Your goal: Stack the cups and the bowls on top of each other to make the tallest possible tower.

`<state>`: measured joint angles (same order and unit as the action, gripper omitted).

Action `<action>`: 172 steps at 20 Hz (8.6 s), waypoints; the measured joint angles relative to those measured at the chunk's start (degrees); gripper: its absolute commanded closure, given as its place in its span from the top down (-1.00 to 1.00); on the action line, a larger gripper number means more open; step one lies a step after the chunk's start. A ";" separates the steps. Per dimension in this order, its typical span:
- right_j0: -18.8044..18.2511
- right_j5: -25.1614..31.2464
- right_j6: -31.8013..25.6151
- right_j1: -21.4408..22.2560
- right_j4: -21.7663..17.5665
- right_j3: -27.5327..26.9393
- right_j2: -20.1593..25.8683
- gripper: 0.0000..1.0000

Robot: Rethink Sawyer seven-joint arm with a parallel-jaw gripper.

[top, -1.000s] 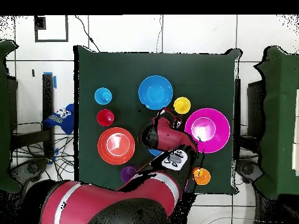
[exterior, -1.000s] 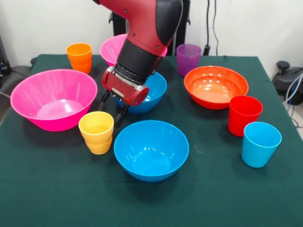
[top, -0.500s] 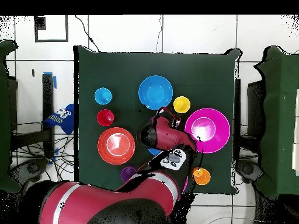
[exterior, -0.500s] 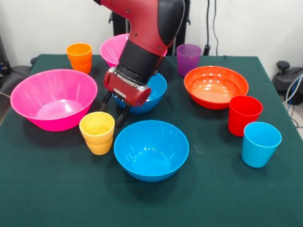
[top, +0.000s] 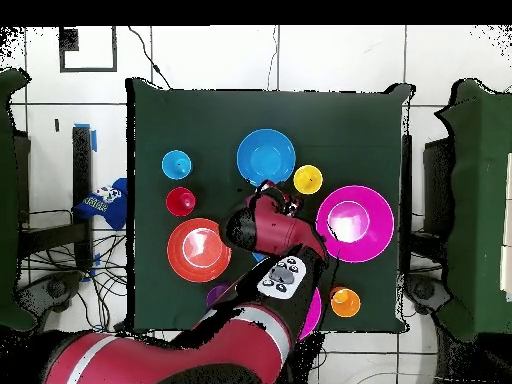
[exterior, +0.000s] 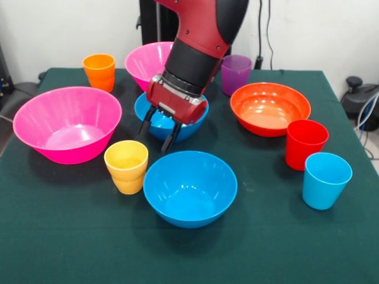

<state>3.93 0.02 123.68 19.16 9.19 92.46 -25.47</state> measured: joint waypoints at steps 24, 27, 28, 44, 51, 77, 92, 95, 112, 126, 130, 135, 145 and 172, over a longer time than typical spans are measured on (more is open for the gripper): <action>0.33 2.51 0.00 0.95 -0.02 -6.93 -0.01 1.00; 0.21 2.51 0.00 0.92 -0.02 -7.85 0.00 1.00; 0.16 2.51 0.00 0.92 -0.02 -7.97 0.00 1.00; -0.96 2.51 0.00 -1.83 -0.60 -8.41 0.01 1.00; -1.70 2.51 0.00 -4.05 -0.94 -8.43 0.01 1.00; -1.66 2.51 0.00 -2.59 -2.64 -8.43 0.01 -1.00; -1.66 2.51 0.00 -2.59 -2.64 -8.43 0.00 1.00; -1.45 2.51 0.00 -2.64 -2.65 -8.48 -0.24 1.00; -0.90 3.61 0.00 -2.98 -2.64 -9.04 -1.87 1.00; -1.30 3.59 0.00 -4.74 -2.63 -9.05 -1.86 1.00; -1.38 3.59 0.00 -4.78 -2.63 -9.06 -1.86 1.00; -1.46 3.59 0.00 -5.11 -2.63 -9.06 -1.87 1.00; -1.62 3.36 0.00 -6.96 -2.62 -9.10 -1.86 -1.00; 1.45 11.64 0.00 -0.56 -2.65 -9.42 -3.35 -1.00</action>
<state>5.38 11.66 123.68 18.59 6.53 83.05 -28.81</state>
